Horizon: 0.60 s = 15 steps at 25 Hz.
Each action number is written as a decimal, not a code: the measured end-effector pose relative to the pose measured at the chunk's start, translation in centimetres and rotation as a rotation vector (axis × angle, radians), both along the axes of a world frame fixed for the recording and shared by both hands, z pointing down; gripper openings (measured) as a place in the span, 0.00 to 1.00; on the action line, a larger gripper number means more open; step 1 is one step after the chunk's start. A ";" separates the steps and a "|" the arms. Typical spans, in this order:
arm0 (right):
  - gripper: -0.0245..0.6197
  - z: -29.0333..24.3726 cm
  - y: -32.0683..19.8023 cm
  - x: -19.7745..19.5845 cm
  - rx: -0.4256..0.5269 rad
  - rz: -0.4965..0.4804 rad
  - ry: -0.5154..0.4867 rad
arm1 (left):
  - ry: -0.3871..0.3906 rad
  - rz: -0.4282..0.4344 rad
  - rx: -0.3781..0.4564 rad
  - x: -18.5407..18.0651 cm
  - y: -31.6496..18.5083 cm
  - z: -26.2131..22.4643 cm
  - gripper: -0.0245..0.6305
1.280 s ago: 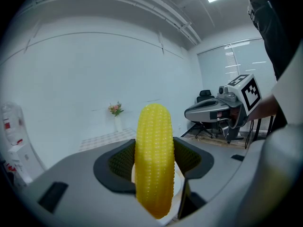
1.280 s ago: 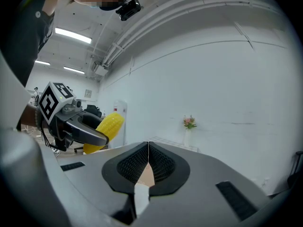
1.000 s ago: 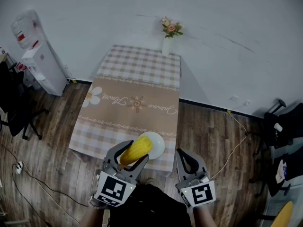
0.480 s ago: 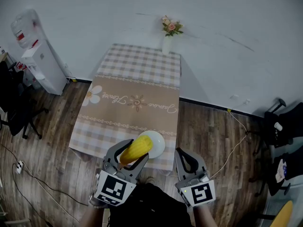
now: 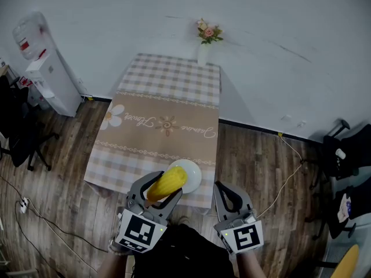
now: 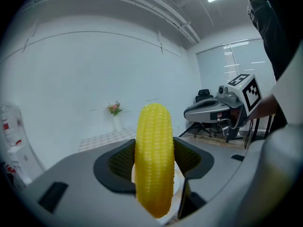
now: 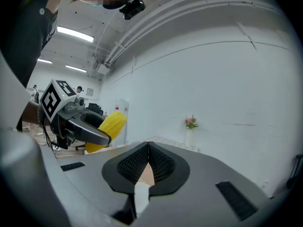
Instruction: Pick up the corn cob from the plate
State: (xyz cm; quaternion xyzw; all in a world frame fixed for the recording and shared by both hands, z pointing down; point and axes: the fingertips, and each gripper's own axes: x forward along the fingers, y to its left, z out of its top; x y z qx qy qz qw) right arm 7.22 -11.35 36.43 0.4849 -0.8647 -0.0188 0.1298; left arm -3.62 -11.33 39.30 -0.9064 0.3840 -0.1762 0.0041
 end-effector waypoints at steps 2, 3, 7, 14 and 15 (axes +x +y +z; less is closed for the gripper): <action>0.10 0.1 0.1 0.0 -0.002 -0.002 0.009 | 0.006 -0.002 0.001 0.2 0.0 -0.3 0.43; 0.10 0.2 0.3 0.0 -0.007 -0.004 0.017 | 0.004 0.000 0.003 0.2 0.0 -0.2 0.43; 0.10 0.3 0.5 -0.1 -0.025 -0.009 0.038 | -0.006 0.007 0.009 0.2 0.1 0.0 0.43; 0.10 0.3 0.5 0.0 -0.019 -0.005 0.030 | -0.024 0.012 0.015 0.3 0.2 0.0 0.43; 0.10 0.4 0.6 -0.1 -0.027 -0.008 0.036 | -0.024 0.012 0.016 0.3 0.2 0.0 0.43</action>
